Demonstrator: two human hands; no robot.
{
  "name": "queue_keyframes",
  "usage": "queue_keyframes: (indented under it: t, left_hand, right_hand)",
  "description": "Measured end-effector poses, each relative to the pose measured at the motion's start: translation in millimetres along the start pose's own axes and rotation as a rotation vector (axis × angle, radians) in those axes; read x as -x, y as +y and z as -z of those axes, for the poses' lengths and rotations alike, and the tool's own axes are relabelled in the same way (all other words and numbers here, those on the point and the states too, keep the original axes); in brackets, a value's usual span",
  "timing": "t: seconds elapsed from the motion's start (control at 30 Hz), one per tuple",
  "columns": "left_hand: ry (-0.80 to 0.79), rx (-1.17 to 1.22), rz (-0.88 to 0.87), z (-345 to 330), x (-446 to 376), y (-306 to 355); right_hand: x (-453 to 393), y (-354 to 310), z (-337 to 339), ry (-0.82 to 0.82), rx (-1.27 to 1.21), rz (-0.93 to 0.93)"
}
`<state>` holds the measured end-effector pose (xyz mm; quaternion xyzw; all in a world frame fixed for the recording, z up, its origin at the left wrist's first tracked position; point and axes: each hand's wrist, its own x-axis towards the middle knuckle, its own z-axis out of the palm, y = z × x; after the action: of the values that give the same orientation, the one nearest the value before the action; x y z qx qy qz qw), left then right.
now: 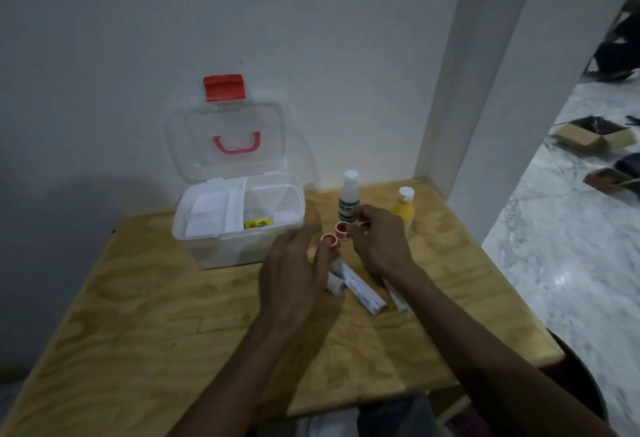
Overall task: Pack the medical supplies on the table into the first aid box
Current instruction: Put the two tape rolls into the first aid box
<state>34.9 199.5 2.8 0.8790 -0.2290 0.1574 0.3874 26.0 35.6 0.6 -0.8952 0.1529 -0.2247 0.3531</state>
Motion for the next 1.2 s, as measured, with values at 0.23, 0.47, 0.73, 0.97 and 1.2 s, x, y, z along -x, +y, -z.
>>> queue_keyframes:
  t: [0.23, 0.47, 0.73, 0.97, 1.2]
  left_hand:
    - [-0.076, -0.013, 0.174, -40.2, -10.9, 3.0]
    - [-0.09, -0.013, 0.14, -55.6, -16.4, -4.2]
    - [-0.122, -0.044, 0.158, -56.1, -17.9, -6.9]
    - [-0.142, -0.01, 0.2, -56.4, -20.2, -6.8]
    - [-0.134, 0.056, 0.167, -48.0, -19.2, 0.7]
  right_hand:
    - [-6.1, 17.5, -22.1, -0.043, -0.001, -0.002]
    - [-13.1, 26.7, -28.4, -0.073, 0.049, 0.018]
    - [-9.9, 32.8, -21.3, -0.067, 0.065, 0.023]
    - [-10.1, 34.1, -21.3, -0.072, 0.056, 0.028]
    - [-4.0, 30.6, -15.2, -0.066, 0.018, 0.046]
